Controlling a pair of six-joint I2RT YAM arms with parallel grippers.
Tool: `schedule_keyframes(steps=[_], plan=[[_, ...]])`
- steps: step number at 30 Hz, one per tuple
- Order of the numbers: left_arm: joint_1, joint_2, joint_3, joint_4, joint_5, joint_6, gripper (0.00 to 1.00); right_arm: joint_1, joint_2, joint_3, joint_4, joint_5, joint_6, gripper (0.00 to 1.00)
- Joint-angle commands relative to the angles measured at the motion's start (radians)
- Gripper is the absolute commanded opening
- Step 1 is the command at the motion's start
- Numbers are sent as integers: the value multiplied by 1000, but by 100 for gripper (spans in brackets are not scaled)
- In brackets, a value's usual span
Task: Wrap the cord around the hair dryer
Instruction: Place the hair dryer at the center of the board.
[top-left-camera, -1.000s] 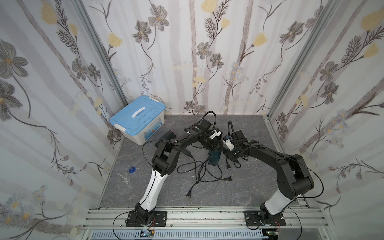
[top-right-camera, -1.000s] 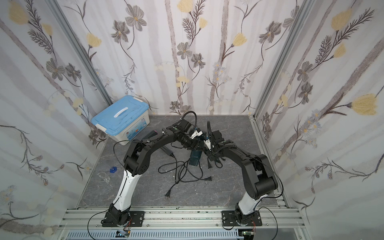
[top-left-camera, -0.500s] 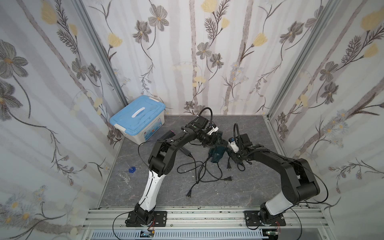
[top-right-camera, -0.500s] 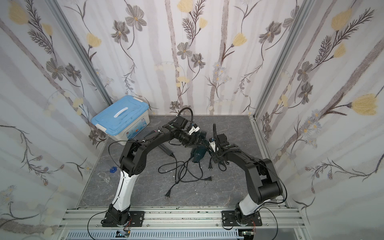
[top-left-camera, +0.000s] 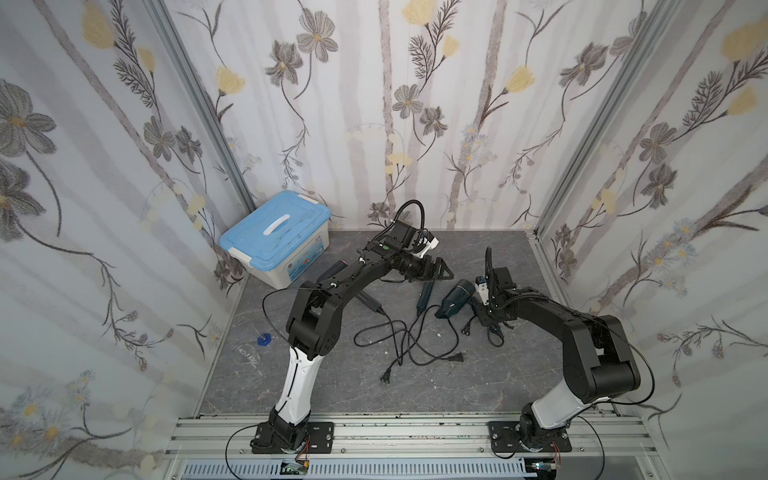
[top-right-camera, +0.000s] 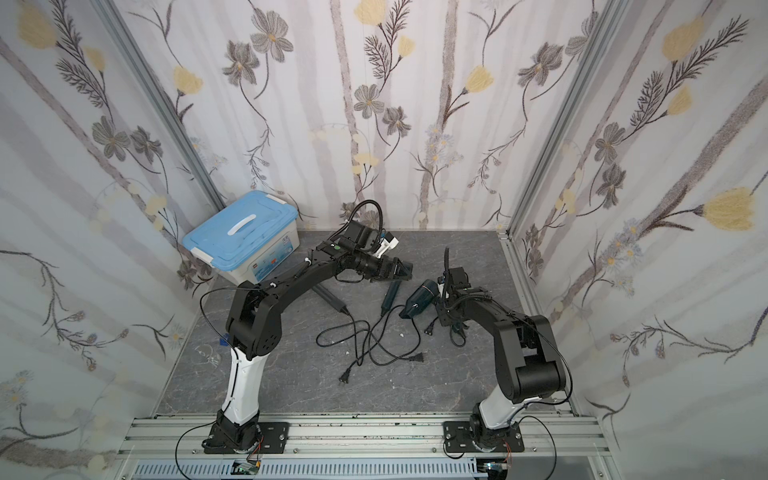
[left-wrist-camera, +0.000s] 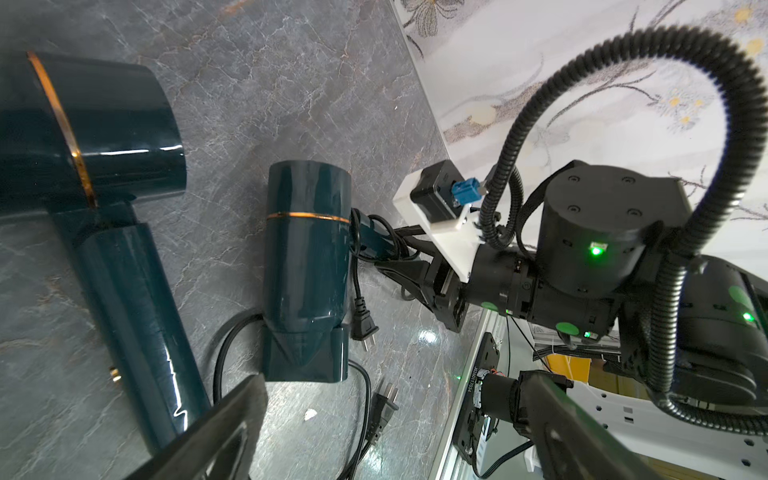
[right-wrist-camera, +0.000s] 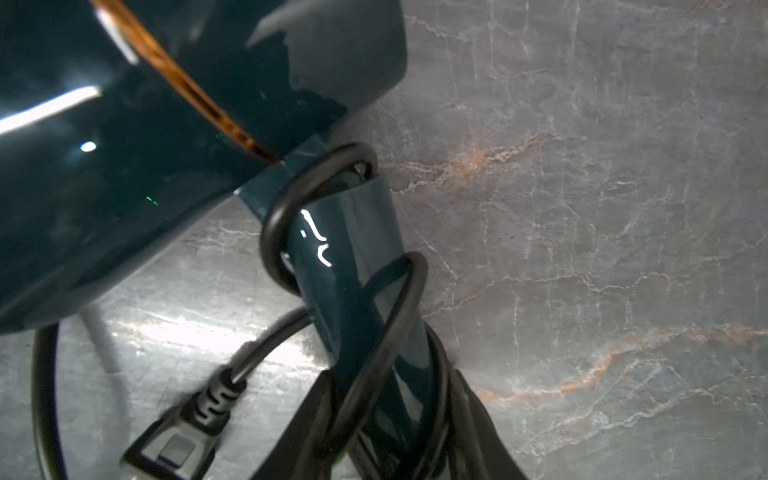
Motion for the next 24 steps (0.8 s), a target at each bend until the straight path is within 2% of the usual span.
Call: schedule_keyframes(steps=[1, 3, 5, 8, 14, 15, 17, 19, 21, 24], plan=[[1, -15, -6, 5, -17, 9, 100, -46, 29, 0, -66, 153, 14, 0], [1, -21, -9, -7, -24, 19, 100, -79, 22, 3, -68, 152, 21, 0], [1, -23, -9, -22, -29, 35, 100, -132, -16, 1, -51, 72, 21, 0], [1, -26, -13, -31, -29, 47, 100, -179, -34, 6, -44, 30, 20, 0], [1, -40, -45, -17, -30, 44, 100, -174, 24, 21, -51, 8, 24, 0], [1, -47, -54, -16, -35, 46, 100, -172, 28, 25, -55, 9, 25, 10], [1, -63, -74, -17, -49, 51, 100, -169, 18, 27, -58, 5, 26, 36], [1, -81, -93, -23, -66, 56, 100, -169, -15, 25, -56, -11, 26, 55], [1, -101, -111, -28, -95, 55, 100, -167, -51, 34, -66, -22, 30, 69], [1, -138, -136, -41, -159, 55, 100, -163, -94, 62, -101, -29, 31, 80]])
